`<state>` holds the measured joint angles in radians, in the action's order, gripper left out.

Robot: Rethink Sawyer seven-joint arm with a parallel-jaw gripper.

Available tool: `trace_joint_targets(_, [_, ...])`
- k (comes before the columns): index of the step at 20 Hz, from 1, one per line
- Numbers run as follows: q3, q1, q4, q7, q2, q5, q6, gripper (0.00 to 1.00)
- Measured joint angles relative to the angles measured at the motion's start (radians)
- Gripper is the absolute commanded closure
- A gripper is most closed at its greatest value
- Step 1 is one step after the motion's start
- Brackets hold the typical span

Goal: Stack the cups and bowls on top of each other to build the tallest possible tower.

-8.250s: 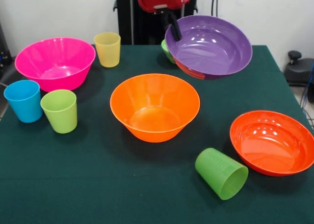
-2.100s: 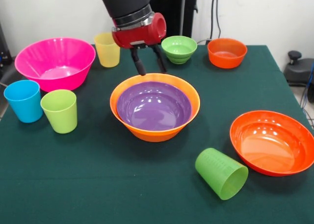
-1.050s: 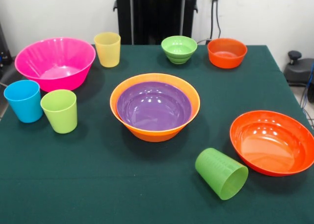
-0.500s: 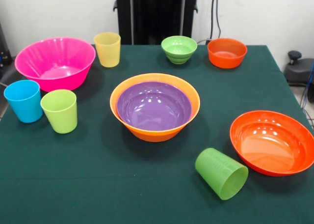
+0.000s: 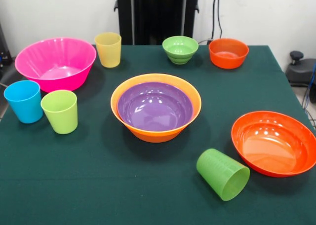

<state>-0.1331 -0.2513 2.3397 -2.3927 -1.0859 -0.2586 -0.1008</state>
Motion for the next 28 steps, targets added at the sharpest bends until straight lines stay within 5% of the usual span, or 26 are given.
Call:
trace_joint_targets(10, [-0.061, -0.137, 0.032, -0.134, 0.247, 0.102, 0.256, 0.0])
trace_joint_targets(21, [-0.093, -0.103, 0.037, -0.137, 0.488, 0.104, 0.508, 0.0])
trace_joint_targets(28, [-0.095, -0.103, 0.036, -0.137, 0.572, 0.107, 0.536, 0.0])
